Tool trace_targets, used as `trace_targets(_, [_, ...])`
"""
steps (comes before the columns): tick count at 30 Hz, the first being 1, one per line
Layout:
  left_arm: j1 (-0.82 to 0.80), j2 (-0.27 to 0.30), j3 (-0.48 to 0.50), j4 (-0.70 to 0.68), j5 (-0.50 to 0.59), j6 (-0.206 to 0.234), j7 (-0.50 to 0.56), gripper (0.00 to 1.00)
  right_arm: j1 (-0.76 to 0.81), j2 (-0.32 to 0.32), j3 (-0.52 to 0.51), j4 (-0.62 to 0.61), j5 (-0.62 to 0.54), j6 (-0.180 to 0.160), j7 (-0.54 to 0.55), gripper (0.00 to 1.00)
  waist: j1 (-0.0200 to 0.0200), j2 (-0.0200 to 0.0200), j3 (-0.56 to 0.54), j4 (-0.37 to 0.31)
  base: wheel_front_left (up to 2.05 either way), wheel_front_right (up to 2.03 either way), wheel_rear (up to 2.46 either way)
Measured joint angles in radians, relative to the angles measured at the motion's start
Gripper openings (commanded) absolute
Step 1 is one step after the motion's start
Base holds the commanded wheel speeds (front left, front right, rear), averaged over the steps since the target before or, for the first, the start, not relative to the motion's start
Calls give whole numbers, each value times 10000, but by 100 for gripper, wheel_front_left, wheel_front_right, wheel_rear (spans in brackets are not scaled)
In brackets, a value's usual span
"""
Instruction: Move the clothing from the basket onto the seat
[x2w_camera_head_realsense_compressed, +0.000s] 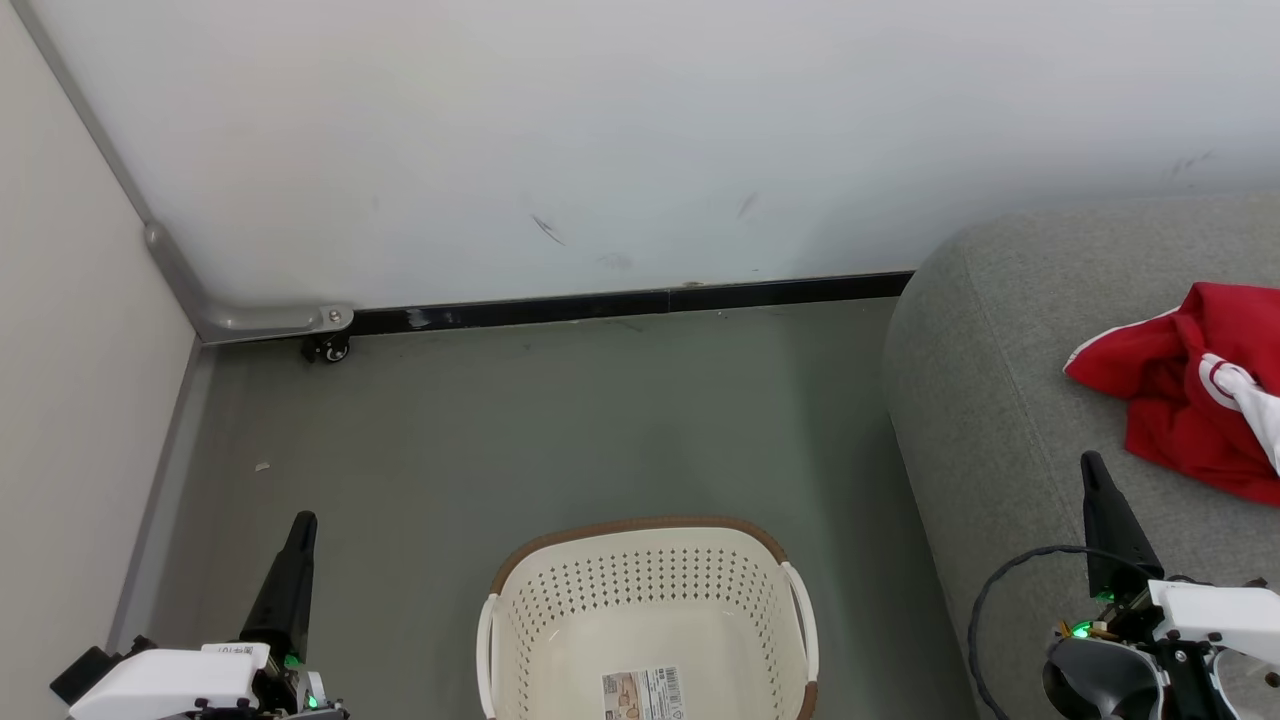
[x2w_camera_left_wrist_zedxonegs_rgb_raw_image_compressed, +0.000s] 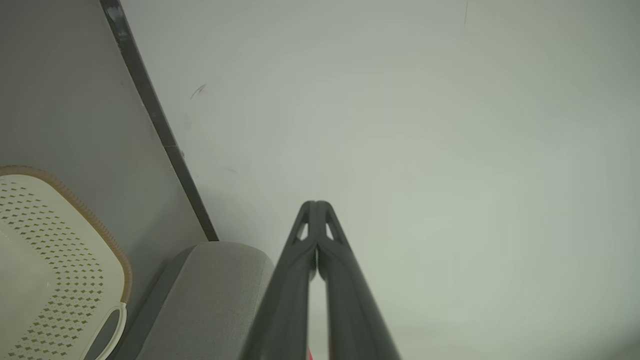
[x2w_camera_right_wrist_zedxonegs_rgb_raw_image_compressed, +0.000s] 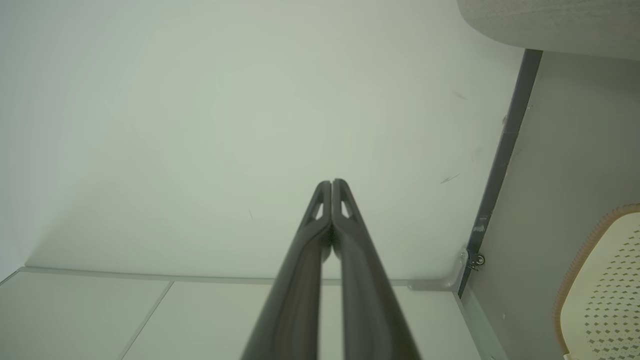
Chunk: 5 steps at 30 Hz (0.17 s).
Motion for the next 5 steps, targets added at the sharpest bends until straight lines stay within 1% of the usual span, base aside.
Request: trace_targets(5, [0,0,0,0,0,0,0,0,0,4,-4,0,0,0,0,0,0,0,0,0,0,0,0])
